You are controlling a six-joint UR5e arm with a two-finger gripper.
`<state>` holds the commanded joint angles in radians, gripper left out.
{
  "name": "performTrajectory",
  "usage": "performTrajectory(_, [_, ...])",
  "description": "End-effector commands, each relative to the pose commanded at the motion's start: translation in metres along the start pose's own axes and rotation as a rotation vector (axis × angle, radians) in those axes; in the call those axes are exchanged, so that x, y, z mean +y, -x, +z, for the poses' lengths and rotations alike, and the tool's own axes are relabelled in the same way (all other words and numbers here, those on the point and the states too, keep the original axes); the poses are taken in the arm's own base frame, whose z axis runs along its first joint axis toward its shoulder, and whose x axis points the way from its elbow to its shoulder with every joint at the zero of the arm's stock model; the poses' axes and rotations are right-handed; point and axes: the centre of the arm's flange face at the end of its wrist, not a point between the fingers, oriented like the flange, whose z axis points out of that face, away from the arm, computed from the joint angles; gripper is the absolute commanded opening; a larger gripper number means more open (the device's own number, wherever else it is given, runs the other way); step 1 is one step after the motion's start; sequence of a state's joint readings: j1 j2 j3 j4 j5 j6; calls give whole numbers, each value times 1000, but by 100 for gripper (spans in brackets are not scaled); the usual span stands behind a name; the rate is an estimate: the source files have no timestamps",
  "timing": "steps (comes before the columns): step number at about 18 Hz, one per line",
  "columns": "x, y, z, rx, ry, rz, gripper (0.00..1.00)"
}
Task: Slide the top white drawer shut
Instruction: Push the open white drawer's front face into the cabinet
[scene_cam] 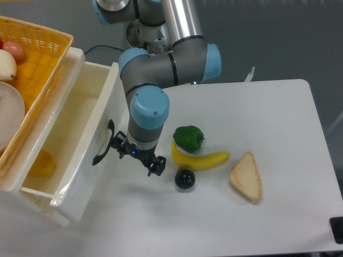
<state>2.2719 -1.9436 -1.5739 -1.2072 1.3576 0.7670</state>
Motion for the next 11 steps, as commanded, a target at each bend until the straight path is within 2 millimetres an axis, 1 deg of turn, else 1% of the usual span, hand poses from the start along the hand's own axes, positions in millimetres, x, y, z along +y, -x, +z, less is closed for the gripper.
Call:
performTrajectory(3, [2, -3, 3, 6, 6, 1, 100])
performTrajectory(5, [1, -6, -1, 9, -8, 3, 100])
performTrajectory(8, [2, -10, -2, 17, -13, 6, 100])
performTrajectory(9, [0, -17, -3, 16, -14, 16, 100])
performTrajectory(11, [-1, -21, -1, 17, -10, 19, 100])
